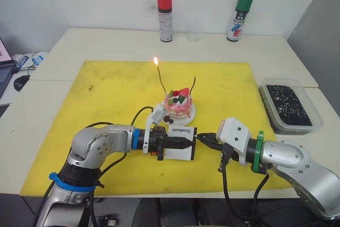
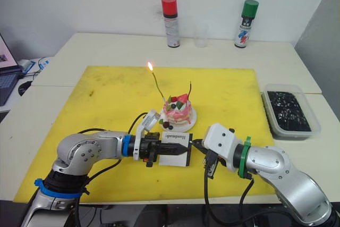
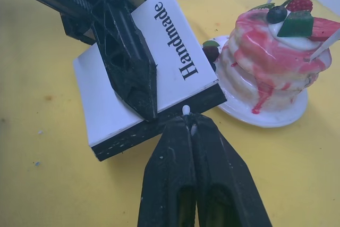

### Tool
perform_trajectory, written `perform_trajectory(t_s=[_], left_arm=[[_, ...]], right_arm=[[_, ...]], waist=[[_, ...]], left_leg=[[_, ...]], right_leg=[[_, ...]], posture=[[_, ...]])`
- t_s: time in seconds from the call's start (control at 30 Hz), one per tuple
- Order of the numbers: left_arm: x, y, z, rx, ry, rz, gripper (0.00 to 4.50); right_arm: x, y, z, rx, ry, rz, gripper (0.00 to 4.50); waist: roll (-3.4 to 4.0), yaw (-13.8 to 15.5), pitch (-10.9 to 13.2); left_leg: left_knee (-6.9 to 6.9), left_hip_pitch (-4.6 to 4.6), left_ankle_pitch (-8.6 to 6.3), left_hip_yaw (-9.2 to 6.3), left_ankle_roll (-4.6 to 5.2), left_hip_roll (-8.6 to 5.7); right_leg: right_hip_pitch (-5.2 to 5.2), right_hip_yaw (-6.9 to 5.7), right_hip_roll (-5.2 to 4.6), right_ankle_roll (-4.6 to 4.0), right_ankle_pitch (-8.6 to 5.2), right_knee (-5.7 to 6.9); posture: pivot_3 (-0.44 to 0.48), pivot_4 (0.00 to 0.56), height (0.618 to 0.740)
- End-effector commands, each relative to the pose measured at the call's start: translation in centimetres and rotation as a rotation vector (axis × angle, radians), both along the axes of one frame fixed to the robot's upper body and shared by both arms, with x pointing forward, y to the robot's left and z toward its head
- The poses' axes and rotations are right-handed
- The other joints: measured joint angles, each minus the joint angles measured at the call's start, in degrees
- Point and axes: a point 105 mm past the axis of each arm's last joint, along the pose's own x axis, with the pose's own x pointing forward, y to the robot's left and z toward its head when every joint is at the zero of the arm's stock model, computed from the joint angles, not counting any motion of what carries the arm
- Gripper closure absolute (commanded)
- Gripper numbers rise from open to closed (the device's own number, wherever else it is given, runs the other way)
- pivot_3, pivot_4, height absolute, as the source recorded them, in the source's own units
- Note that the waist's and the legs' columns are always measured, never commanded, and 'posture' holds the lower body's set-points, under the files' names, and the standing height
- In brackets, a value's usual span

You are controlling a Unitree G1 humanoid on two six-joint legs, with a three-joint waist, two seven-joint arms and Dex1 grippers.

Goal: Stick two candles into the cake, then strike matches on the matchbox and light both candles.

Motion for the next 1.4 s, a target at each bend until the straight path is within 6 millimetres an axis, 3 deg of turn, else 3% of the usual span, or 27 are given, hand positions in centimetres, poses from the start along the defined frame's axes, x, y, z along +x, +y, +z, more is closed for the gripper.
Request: perform_trajectory(t_s=[0.03, 0.27, 0.33, 0.47, 0.6, 0.77, 1.07, 1.4], left_arm=[[-0.5, -0.7, 1.2, -0.033, -0.064, -0.043, 4.50], [-1.0, -1.1, 1.1, -0.017, -0.106, -0.083, 4.50], [-1.7, -1.3, 0.9, -0.004, -0.117, -0.120, 4.50], [-3.8, -1.4, 0.5, 0.011, -0.115, -0.183, 4.50], [-4.2, -0.9, 0.3, 0.010, -0.096, -0.158, 4.50], [-4.0, -0.9, 0.3, 0.003, -0.090, -0.139, 4.50], [-3.8, -0.9, 0.1, 0.002, -0.087, -0.123, 4.50], [-3.7, -0.9, 0.0, 0.002, -0.088, -0.115, 4.50]], right_arm=[[-0.4, 0.3, 0.2, -0.008, -0.010, 0.022, 4.48], [-0.1, 0.5, 0.0, -0.018, 0.004, 0.017, 4.48], [1.1, 0.5, 0.5, 0.014, -0.015, -0.052, 4.48], [5.2, -1.0, 5.5, 0.164, -0.193, -0.281, 4.48], [5.8, -1.8, 8.4, 0.209, -0.255, -0.310, 4.48], [6.2, -0.3, 10.4, 0.200, -0.354, -0.217, 4.48], [8.7, 0.7, 9.9, 0.121, -0.395, -0.151, 4.48], [9.1, 0.4, 9.7, 0.108, -0.405, -0.143, 4.48]], waist=[[0.00, 0.0, 0.0], [0.00, 0.0, 0.0], [0.00, -0.1, 0.0], [0.06, -0.4, 0.0], [-0.01, 0.2, 0.0], [0.01, 0.0, 0.0], [0.01, -0.1, 0.0], [0.01, -0.1, 0.0]], left_leg=[[0.00, 0.00, 0.00, 0.00, 0.00, 0.00], [0.00, 0.00, 0.00, 0.00, 0.00, 0.00], [0.00, 0.00, 0.00, 0.01, 0.00, 0.01], [-0.01, 0.01, 0.00, 0.07, -0.01, 0.04], [-0.01, -0.01, 0.00, 0.04, -0.01, -0.01], [-0.04, -0.01, 0.00, 0.05, 0.00, 0.01], [-0.04, -0.02, 0.00, 0.07, 0.00, 0.02], [-0.05, -0.02, 0.00, 0.05, 0.00, 0.03]], right_leg=[[0.00, 0.00, 0.00, 0.00, 0.00, 0.00], [0.00, 0.01, 0.00, 0.00, 0.00, 0.00], [-0.01, 0.01, 0.00, 0.00, 0.00, 0.00], [-0.09, 0.09, 0.02, -0.01, 0.01, 0.11], [-0.03, 0.01, -0.05, 0.02, 0.02, 0.00], [-0.06, 0.02, -0.02, -0.06, -0.02, 0.02], [-0.08, 0.04, 0.00, -0.06, -0.02, 0.01], [-0.08, 0.02, 0.01, -0.31, 0.12, 0.02]], posture=[[0.000, 0.150, 0.740], [0.000, 0.150, 0.740], [0.000, 0.150, 0.740], [0.000, 0.150, 0.740], [0.000, 0.150, 0.740], [0.000, 0.150, 0.740], [0.000, 0.150, 0.740], [0.000, 0.150, 0.740]])
